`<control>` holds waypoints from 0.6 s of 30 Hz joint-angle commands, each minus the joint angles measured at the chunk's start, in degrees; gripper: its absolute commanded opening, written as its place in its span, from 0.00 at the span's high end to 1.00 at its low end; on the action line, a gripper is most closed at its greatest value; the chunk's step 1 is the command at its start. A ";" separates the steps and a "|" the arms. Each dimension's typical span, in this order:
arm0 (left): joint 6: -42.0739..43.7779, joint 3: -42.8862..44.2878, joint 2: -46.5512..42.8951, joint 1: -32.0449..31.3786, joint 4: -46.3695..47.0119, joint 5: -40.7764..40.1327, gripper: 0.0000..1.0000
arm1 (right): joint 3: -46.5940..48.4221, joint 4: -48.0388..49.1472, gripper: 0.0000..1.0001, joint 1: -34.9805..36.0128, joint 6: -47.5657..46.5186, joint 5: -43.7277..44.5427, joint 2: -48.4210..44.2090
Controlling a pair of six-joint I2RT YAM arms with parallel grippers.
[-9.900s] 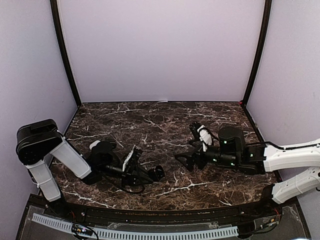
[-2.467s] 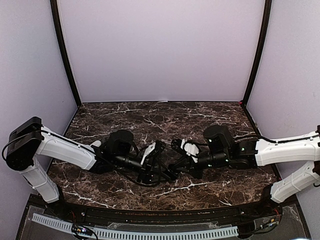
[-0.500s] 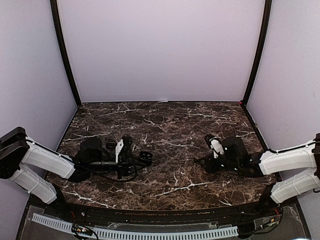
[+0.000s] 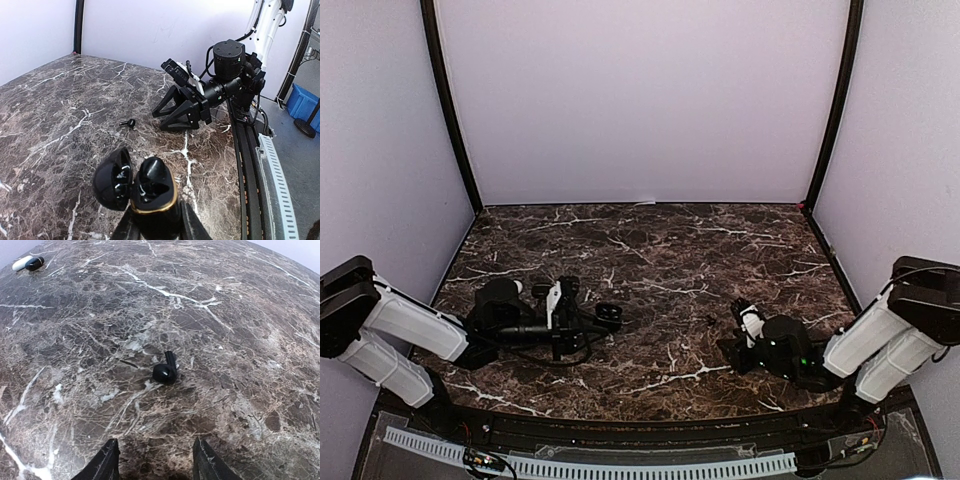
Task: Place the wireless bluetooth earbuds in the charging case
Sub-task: Pick up the left earbud from the center of the board.
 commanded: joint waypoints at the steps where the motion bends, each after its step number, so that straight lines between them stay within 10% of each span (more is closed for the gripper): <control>1: 0.94 -1.32 -2.20 0.18 3.19 -0.24 0.80 | -0.98 13.26 0.51 0.43 -0.14 3.82 3.51; 18: -1.57 0.23 -0.23 0.27 2.35 -0.67 0.81 | -0.98 13.29 0.50 0.41 -1.67 4.61 7.80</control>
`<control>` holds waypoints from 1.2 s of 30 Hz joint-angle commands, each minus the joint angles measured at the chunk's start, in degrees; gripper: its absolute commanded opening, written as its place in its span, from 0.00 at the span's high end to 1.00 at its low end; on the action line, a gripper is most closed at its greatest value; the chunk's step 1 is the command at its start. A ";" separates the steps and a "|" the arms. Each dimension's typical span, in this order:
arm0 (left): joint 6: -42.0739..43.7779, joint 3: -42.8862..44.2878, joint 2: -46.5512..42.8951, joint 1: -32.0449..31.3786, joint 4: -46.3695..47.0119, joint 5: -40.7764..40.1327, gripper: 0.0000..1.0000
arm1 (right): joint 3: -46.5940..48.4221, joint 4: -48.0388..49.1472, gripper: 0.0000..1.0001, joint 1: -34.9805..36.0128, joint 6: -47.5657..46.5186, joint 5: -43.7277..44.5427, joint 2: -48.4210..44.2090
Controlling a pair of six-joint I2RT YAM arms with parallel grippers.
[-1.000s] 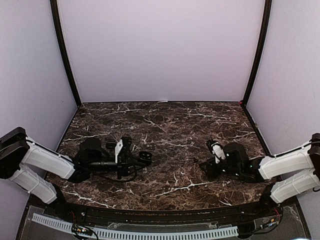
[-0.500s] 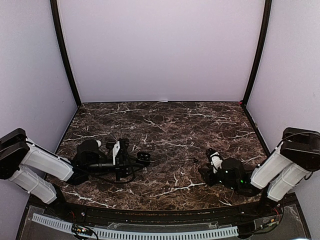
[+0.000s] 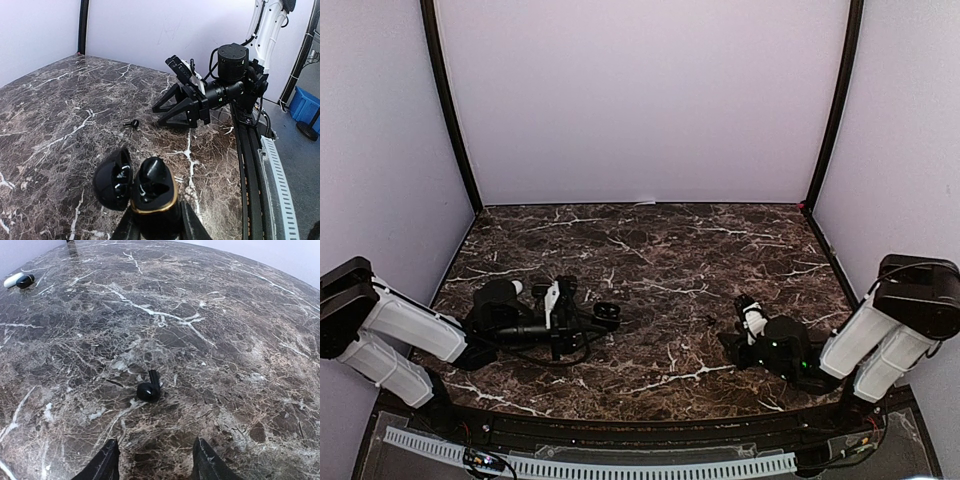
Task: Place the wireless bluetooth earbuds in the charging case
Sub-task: Pick up the left earbud from the center of the board.
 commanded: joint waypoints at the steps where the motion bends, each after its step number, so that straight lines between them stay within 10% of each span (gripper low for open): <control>1: -0.90 1.11 0.58 0.27 1.63 0.53 0.81 | 0.13 2.95 0.51 0.41 -1.35 0.19 3.25; 36: -0.30 0.64 0.32 0.36 2.50 1.37 0.82 | 10.66 4.27 0.78 -5.59 -2.18 -5.80 20.85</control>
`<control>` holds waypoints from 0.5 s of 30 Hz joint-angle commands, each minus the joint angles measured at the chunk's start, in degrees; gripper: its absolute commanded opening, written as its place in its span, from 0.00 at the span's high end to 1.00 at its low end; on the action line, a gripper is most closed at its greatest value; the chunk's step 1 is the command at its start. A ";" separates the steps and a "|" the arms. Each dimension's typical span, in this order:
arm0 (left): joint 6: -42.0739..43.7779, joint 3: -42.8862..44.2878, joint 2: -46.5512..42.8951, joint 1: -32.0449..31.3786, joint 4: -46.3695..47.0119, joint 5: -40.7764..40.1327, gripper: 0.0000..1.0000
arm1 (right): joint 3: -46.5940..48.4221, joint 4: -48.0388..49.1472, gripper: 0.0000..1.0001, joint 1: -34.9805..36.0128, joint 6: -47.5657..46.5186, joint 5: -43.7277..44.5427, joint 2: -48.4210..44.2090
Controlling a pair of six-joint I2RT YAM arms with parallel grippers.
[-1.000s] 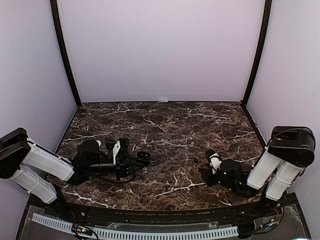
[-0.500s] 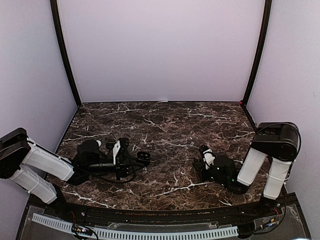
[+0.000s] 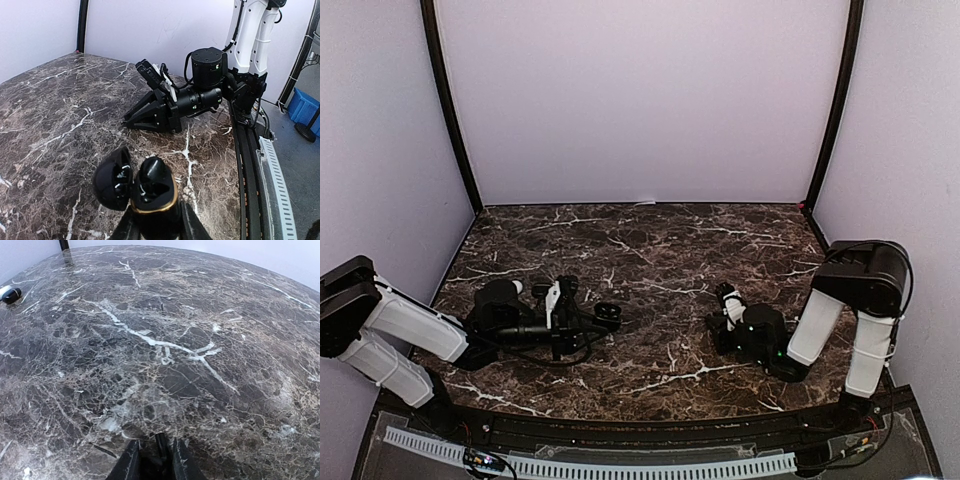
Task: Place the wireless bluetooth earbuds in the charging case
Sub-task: Pick up the left earbud from the center of the board.
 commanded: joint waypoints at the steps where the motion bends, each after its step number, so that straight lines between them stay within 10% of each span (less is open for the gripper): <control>1: 0.48 0.45 -0.57 0.35 2.07 0.93 0.82 | -0.30 -6.85 0.79 -0.48 0.22 -1.36 1.40; 15: 0.57 0.34 -1.14 0.36 1.72 1.09 0.82 | -2.39 -6.75 0.77 -0.45 0.72 -1.12 -1.27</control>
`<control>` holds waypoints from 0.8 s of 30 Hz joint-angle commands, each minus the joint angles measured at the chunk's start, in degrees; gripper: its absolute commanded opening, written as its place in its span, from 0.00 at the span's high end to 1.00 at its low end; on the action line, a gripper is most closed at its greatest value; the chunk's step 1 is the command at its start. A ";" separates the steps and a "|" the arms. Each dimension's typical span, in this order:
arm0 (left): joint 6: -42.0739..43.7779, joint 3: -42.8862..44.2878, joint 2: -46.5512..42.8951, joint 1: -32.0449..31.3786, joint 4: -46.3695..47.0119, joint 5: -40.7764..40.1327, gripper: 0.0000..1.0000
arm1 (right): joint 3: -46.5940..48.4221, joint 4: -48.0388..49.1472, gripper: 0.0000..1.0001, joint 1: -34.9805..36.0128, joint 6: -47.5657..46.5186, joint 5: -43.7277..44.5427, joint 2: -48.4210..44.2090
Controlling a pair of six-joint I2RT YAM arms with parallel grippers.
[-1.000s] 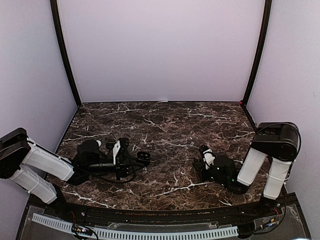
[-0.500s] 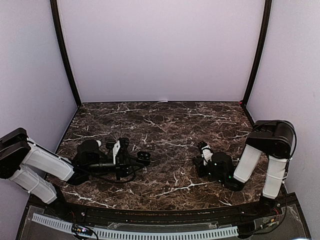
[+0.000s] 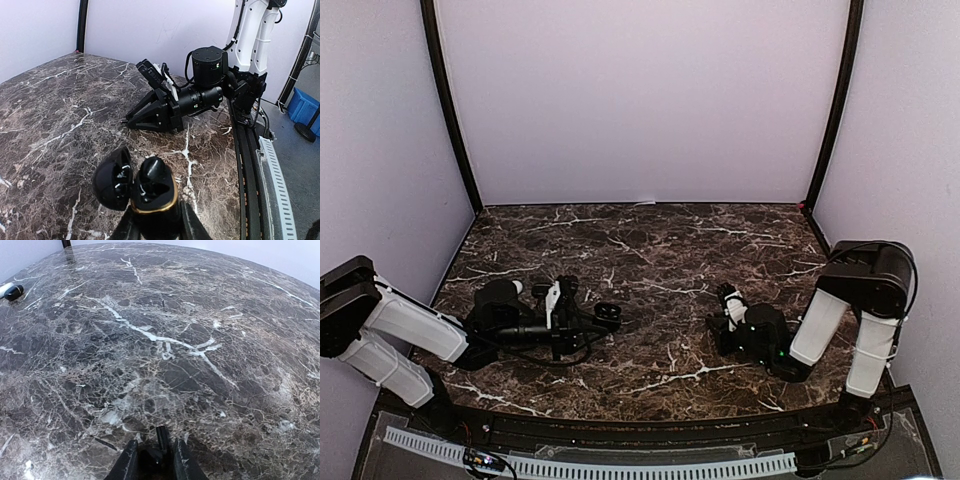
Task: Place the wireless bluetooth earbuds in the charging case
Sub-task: Pick up the left earbud from the center of the board.
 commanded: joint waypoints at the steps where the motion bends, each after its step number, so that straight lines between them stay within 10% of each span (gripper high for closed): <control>1: 0.55 0.29 -1.18 0.36 1.72 1.03 0.82 | -1.78 -5.21 0.78 -0.26 0.70 -0.50 0.31; 24: 2.58 1.76 1.79 0.36 0.90 8.32 0.82 | -2.16 -18.13 0.92 4.65 -0.94 -2.85 -14.80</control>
